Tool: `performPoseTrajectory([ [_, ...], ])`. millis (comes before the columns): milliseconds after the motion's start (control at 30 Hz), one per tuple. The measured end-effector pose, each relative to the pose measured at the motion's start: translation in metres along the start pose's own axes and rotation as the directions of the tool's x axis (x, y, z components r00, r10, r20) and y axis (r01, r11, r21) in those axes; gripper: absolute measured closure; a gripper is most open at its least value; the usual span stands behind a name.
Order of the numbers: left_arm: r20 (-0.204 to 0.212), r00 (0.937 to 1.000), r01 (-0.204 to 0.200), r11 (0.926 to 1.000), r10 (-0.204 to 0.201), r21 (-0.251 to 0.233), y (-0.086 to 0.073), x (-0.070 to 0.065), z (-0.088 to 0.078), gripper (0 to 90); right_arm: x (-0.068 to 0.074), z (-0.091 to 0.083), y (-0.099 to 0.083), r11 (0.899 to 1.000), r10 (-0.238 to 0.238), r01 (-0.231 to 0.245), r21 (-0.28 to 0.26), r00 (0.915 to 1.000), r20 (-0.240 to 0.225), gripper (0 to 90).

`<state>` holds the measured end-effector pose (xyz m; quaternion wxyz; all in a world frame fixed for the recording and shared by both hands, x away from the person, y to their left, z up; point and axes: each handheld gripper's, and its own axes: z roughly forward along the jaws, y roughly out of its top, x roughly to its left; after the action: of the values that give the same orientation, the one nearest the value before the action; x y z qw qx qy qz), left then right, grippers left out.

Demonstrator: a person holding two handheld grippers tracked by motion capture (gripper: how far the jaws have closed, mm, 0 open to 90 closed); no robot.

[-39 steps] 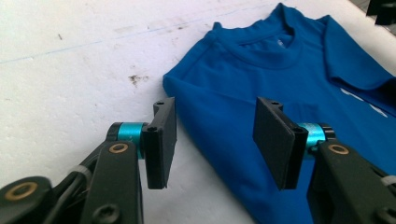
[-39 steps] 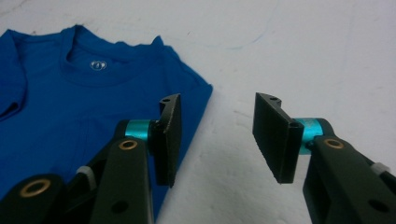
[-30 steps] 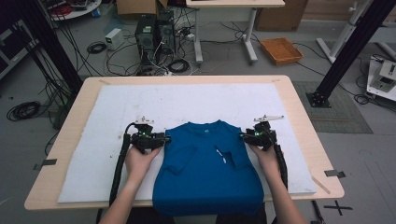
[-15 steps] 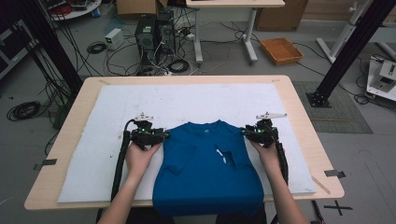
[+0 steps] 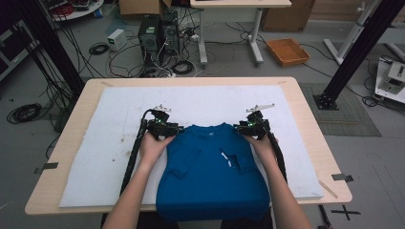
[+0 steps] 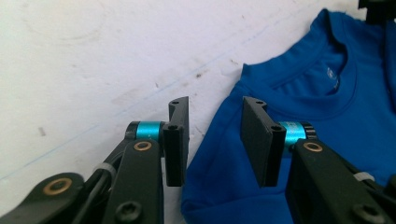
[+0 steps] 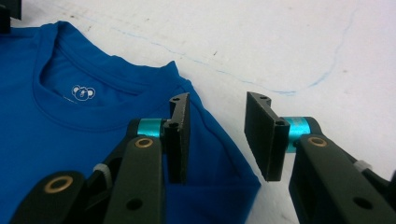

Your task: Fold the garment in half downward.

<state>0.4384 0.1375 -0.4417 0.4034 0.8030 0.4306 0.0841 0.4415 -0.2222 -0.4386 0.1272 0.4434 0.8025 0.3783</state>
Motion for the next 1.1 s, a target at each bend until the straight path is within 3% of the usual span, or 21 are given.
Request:
performPoseTrajectory([
  [133, -0.025, 0.9995, -0.022, 0.9998, 0.022, 0.0, 0.0, -0.002, 0.004, 60.7, 0.001, 0.006, 0.003, 1.0, -0.023, 0.023, -0.004, 0.9997, 0.012, 61.4],
  [300, -0.064, 0.9957, -0.067, 0.9977, 0.067, 0.012, 0.001, -0.007, 0.006, 63.1, 0.005, 0.016, 0.006, 0.999, -0.039, 0.039, 0.031, 0.9991, 0.017, 62.4],
  [367, -0.102, 0.9909, -0.086, 0.9961, 0.088, 0.019, 0.001, -0.01, 0.007, 69.0, 0.006, 0.017, 0.006, 0.998, -0.057, 0.057, 0.028, 0.9978, 0.033, 68.8],
  [433, -0.103, 0.9903, -0.092, 0.9956, 0.094, 0.02, 0.0, -0.013, 0.008, 75.7, 0.007, 0.016, 0.006, 0.997, -0.066, 0.065, 0.028, 0.9976, 0.022, 76.9],
  [533, -0.124, 0.9863, -0.107, 0.9941, 0.108, 0.017, -0.001, -0.015, 0.008, 76.9, 0.012, 0.017, 0.006, 0.995, -0.093, 0.092, 0.036, 0.9956, 0.012, 86.4],
  [600, -0.108, 0.988, -0.11, 0.9939, 0.111, 0.013, -0.001, -0.016, 0.007, 81.9, 0.012, 0.016, 0.006, 0.995, -0.092, 0.092, 0.036, 0.9957, 0.013, 88.1],
  [633, -0.117, 0.9863, -0.116, 0.9932, 0.116, 0.013, -0.001, -0.017, 0.008, 87.2, 0.013, 0.016, 0.006, 0.995, -0.09, 0.089, 0.034, 0.9959, 0.01, 88.5],
  [733, -0.126, 0.9813, -0.144, 0.9894, 0.145, 0.022, 0.0, -0.019, 0.008, 87.8, 0.014, 0.014, 0.007, 0.994, -0.101, 0.101, 0.03, 0.9948, 0.009, 88.9],
  [833, -0.115, 0.9837, -0.137, 0.9904, 0.138, 0.017, 0.001, -0.017, 0.007, 88.1, 0.012, 0.011, 0.008, 0.996, -0.087, 0.087, 0.0, 0.9962, 0.001, 89.1],
  [1000, -0.09, 0.9923, -0.088, 0.9956, 0.085, -0.03, 0.004, -0.01, 0.004, 88.3, 0.009, 0.007, 0.01, 0.997, -0.079, 0.079, -0.016, 0.9969, 0.005, 89.2],
  [1100, -0.098, 0.9918, -0.085, 0.9958, 0.082, -0.032, 0.01, -0.007, 0.002, 88.3, 0.007, 0.006, 0.013, 0.997, -0.064, 0.065, -0.029, 0.9979, 0.002, 89.2],
])
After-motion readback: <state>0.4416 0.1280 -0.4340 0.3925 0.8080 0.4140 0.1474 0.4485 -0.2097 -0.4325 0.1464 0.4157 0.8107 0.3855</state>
